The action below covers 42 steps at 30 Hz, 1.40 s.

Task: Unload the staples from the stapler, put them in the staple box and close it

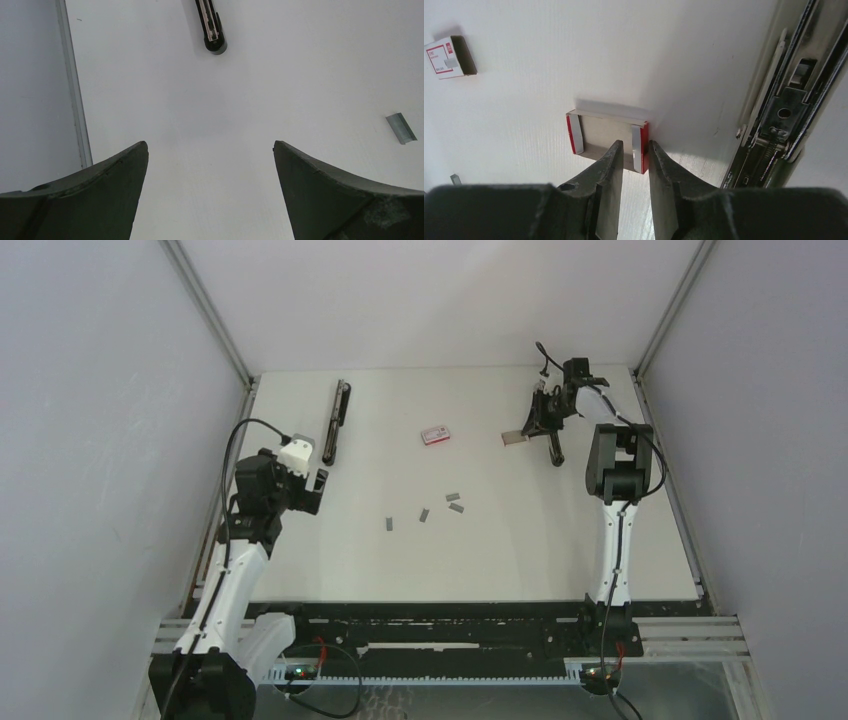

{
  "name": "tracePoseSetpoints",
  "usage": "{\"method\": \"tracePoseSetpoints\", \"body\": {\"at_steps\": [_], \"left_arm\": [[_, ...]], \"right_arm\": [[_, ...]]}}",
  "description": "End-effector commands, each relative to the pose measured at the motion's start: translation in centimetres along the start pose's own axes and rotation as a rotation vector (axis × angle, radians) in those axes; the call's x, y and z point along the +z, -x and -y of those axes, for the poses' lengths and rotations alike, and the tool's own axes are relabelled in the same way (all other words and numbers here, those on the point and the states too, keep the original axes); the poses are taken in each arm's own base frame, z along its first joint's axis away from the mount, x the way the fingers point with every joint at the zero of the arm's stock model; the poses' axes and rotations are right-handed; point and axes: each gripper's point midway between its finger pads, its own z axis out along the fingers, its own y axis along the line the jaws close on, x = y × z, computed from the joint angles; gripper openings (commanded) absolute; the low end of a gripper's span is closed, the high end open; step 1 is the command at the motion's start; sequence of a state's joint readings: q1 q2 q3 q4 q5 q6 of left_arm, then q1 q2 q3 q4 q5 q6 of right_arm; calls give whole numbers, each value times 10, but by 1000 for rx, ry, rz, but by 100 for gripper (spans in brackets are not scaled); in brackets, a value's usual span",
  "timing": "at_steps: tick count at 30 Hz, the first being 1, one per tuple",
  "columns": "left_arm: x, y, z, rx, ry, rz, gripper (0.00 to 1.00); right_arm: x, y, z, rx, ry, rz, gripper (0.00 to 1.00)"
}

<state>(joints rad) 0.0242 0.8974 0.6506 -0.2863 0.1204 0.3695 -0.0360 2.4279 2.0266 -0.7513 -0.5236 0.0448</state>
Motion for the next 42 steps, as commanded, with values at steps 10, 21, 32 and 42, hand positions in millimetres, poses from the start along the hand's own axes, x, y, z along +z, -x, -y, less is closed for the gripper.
{"method": "tracePoseSetpoints", "body": {"at_steps": [10, 21, 32, 42], "left_arm": [[3, 4, 3, 9, -21, 31, 100], [5, 3, 3, 8, -26, 24, 100], [5, 2, 2, 9, -20, 22, 100], [6, 1, 2, 12, -18, 18, 100]], "right_arm": [[1, 9, 0, -36, 1, 14, 19], [3, 7, 0, -44, -3, 9, 14], [3, 9, -3, -87, -83, 9, 8], [-8, 13, -22, -142, -118, 31, 1]]}}
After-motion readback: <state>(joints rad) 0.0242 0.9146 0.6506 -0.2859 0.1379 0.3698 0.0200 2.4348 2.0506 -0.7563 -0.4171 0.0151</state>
